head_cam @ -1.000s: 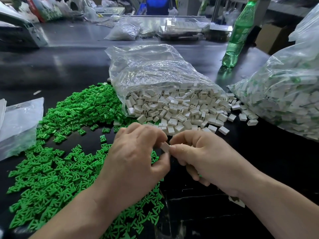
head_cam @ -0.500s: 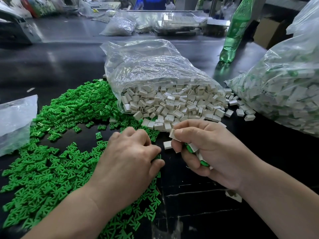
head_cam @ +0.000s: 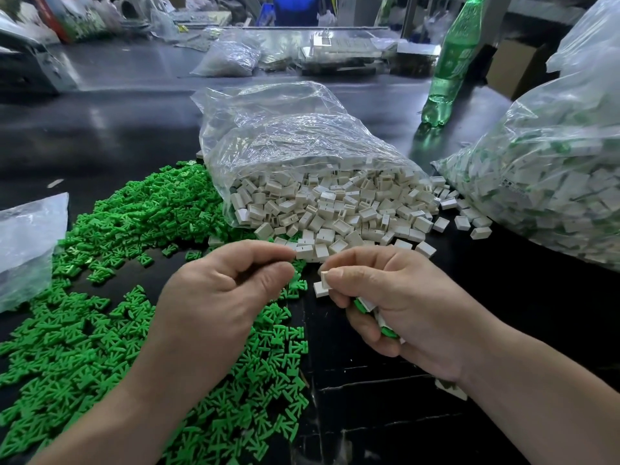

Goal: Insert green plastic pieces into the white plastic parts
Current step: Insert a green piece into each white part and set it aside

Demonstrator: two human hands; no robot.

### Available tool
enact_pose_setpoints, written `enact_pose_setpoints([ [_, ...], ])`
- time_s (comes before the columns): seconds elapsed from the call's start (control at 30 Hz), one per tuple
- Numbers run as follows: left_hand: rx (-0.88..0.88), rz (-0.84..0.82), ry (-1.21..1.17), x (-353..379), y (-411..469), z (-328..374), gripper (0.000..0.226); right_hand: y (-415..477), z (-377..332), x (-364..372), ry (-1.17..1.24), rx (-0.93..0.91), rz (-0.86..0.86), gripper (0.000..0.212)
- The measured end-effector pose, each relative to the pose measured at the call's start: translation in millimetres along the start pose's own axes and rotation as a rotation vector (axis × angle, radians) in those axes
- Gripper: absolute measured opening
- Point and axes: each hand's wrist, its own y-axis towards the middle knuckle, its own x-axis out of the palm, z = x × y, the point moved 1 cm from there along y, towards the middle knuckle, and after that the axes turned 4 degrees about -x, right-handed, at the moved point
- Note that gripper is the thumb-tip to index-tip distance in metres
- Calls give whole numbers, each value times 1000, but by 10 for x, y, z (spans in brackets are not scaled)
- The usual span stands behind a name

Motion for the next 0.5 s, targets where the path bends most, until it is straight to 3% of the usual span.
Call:
enact_pose_setpoints([
  [0.07,-125,-87,-246,-5,2,-34,19,-9,1,8,18,-5,-3,9],
  [0.13,-193,-140,-376,-11,16,-67,29,-24,-8,24,31,-26,-16,7],
  [0.2,-243,-161,-467,-7,32,-93,25,-41,-19,46,38,-44,-28,11],
  [0.37,-260,-185,-596,39,22,-104,5,-68,-58,99,78,-67,-43,12],
  [0.5,-230,-173,-620,47,-2,-81,8,-65,-53,117,80,-76,-50,17],
])
